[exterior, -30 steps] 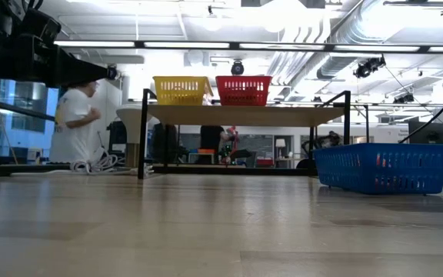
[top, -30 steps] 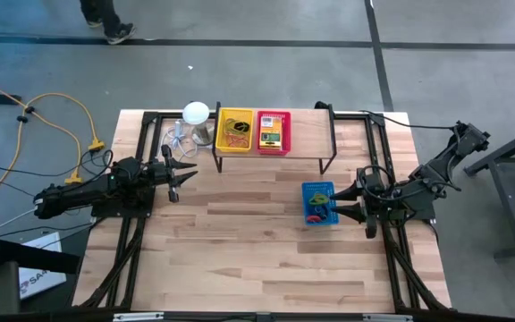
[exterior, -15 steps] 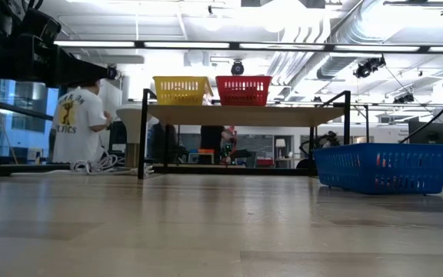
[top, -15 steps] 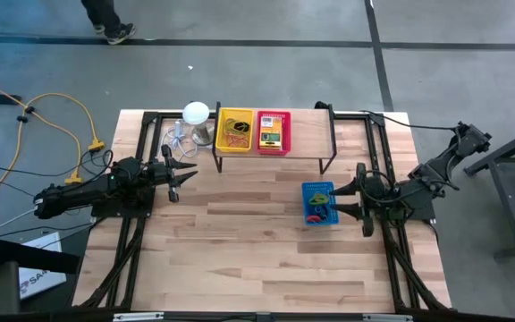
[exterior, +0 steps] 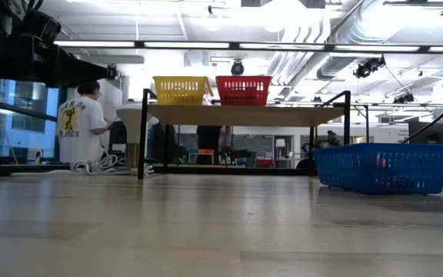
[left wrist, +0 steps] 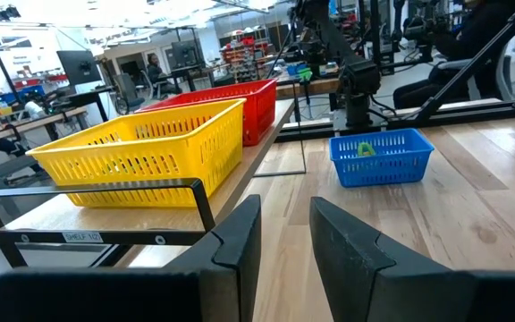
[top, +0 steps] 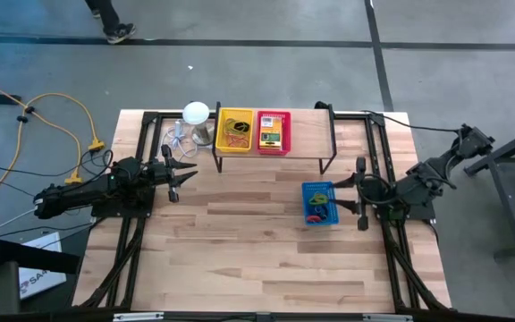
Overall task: Pick & Place Office Desk Supplies
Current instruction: Put the blue bin with the spiral keychains on the shelf
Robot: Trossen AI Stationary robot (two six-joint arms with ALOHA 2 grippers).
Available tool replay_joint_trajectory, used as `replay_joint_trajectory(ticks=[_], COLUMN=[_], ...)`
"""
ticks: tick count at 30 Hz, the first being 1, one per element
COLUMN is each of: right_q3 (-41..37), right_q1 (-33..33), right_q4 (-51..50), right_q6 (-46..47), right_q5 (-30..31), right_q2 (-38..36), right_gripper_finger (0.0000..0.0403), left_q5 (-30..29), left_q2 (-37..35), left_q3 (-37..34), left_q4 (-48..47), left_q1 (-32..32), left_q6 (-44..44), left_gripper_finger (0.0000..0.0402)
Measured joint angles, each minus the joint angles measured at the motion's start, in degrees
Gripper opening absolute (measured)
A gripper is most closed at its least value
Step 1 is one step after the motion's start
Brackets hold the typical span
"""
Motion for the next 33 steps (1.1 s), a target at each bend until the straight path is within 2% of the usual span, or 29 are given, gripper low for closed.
replay_joint_trajectory(ticks=[12,29,33], right_q3=[0.0,0.0,0.0], right_q1=[-5.0,-13.1,-14.6], right_q4=[1.0,14.1,14.0], right_q6=[0.5,0.4,0.8], right_q5=[-1.4,-13.3,-16.0], right_q2=[4.1,19.1,20.7], right_gripper_finger=[0.0146,0.0146,0.0146], left_q5=[0.0,0.0,0.0], left_q2=[0.0,0.0,0.0], left_q3=[0.0,0.0,0.0], left_q4=[0.0,0.0,0.0], left_q1=[0.0,0.0,0.0], left_q6=[0.0,0.0,0.0], left_gripper_finger=[0.0093,0.0093,0.0093])
